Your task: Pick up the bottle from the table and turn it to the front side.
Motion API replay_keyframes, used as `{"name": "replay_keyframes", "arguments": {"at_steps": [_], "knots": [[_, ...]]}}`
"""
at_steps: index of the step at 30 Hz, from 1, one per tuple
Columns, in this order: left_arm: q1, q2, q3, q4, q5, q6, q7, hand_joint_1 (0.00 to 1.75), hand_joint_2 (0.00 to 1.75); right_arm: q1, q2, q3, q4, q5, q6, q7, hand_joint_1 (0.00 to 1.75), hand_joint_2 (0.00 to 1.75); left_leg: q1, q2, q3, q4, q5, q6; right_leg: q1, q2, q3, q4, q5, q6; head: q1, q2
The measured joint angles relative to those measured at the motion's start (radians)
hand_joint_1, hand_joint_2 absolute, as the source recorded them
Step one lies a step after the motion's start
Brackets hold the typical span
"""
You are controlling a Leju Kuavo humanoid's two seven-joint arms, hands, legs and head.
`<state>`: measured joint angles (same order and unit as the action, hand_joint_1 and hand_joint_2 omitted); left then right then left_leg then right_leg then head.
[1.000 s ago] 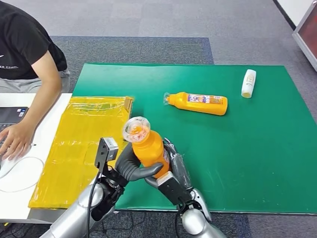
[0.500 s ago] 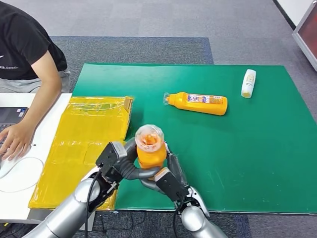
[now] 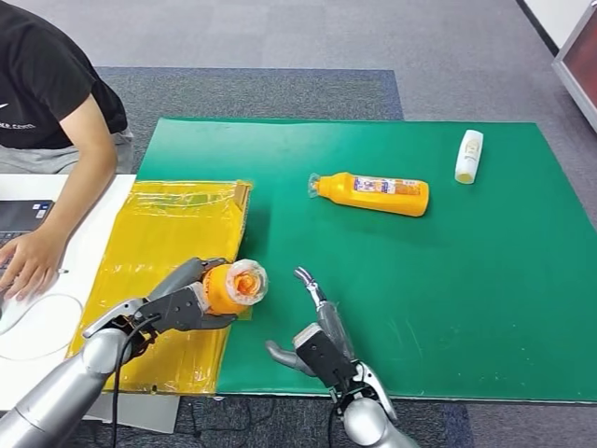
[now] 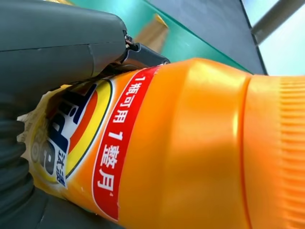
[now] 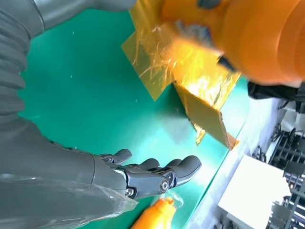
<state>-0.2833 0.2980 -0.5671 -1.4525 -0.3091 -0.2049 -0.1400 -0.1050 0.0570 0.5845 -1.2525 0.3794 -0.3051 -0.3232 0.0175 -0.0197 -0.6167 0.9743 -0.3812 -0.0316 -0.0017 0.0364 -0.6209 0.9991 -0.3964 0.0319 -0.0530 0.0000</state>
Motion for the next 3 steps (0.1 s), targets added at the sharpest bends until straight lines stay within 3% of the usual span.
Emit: {"name": "replay_keyframes", "arguments": {"at_steps": [3], "knots": [[0.004, 0.023, 0.019, -0.006, -0.012, -0.005, 0.001, 1.75, 1.75, 0.004, 0.001, -0.01, 0.002, 0.025, -0.025, 0.008, 0.0, 1.75, 0.0, 0.0, 0.0, 0.0, 0.0, 0.0, 0.0, 0.0, 0.0, 0.0, 0.0, 0.0, 0.0, 0.0]]}}
